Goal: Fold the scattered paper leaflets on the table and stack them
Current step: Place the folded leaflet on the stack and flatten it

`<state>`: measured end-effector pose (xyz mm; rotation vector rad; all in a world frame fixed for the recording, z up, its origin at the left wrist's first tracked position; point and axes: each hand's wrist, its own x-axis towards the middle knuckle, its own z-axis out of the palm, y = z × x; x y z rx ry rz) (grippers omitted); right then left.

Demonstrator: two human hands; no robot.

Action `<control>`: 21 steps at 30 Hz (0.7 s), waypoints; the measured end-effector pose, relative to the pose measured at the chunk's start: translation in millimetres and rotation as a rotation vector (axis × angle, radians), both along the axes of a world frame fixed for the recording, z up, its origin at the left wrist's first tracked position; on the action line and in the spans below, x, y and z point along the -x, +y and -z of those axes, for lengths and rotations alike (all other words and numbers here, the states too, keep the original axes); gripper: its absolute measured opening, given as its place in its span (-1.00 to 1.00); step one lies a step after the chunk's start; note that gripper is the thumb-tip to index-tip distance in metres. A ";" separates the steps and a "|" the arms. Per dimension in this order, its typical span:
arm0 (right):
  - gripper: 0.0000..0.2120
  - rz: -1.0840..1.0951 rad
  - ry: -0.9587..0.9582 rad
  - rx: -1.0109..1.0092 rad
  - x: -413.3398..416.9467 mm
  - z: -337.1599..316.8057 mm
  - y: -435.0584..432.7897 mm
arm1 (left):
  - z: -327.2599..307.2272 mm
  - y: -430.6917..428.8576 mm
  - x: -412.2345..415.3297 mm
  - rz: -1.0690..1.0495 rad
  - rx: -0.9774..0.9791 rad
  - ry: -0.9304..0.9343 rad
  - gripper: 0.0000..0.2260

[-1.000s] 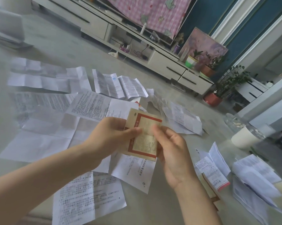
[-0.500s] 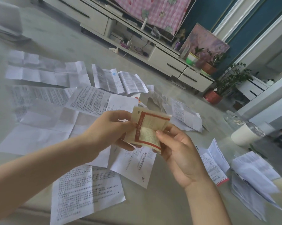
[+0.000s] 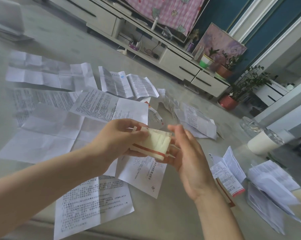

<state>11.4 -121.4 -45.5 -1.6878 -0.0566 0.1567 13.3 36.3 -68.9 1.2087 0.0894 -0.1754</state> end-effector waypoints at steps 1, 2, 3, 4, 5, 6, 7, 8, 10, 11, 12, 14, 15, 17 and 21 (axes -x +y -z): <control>-0.62 -0.021 0.022 0.038 0.9 -0.1 0.3 | 0.0 -0.6 0.1 -0.022 0.002 -0.005 -0.96; -0.56 -0.030 0.036 0.072 1.3 0.4 0.5 | 0.5 -1.0 -0.1 -0.038 0.001 -0.015 -0.96; -0.55 -0.028 0.041 0.094 1.9 0.8 1.1 | 0.9 -1.5 -0.1 -0.048 0.003 -0.027 -0.97; -0.58 -0.021 0.038 0.103 2.3 0.8 1.1 | 0.8 -2.0 0.0 -0.052 0.006 -0.039 -0.96; -0.62 -0.008 0.031 0.102 1.8 1.1 1.3 | 1.3 -2.3 0.2 -0.052 0.004 -0.050 -0.95; -0.67 0.004 0.016 0.100 1.4 0.7 1.1 | 2.0 -2.6 0.2 -0.051 -0.007 -0.060 -0.94; -0.72 0.017 -0.002 0.105 0.2 1.1 -0.1 | 2.6 -2.9 0.1 -0.047 -0.021 -0.069 -0.93; -0.77 0.024 -0.021 0.113 -0.8 1.3 -1.0 | 2.7 -2.8 0.2 -0.037 -0.036 -0.079 -0.93; -0.85 0.028 -0.052 0.143 -1.2 1.1 -2.5 | 3.5 -2.4 0.2 -0.014 -0.061 -0.094 -0.94; -0.88 0.025 -0.060 0.161 -1.2 0.8 -2.8 | 4.1 -2.3 0.0 -0.007 -0.067 -0.096 -0.92; -0.90 0.026 -0.063 0.173 -0.7 0.8 -3.2 | 4.5 -2.1 0.2 0.000 -0.071 -0.090 -0.88; -0.95 0.028 -0.055 0.169 -0.2 0.2 -3.1 | 5.5 -1.6 0.2 -0.003 -0.068 -0.073 -0.84; -0.93 0.034 -0.046 0.149 0.2 0.3 -2.6 | 5.8 -1.8 0.5 -0.007 -0.069 -0.070 -0.84; -0.87 0.061 -0.052 0.107 0.2 0.3 -0.8 | 5.3 -2.5 1.8 -0.024 -0.068 -0.079 -0.86; -0.87 0.180 -0.159 0.102 -2.7 0.6 2.2 | 2.6 -4.6 2.7 -0.049 -0.031 -0.125 -0.86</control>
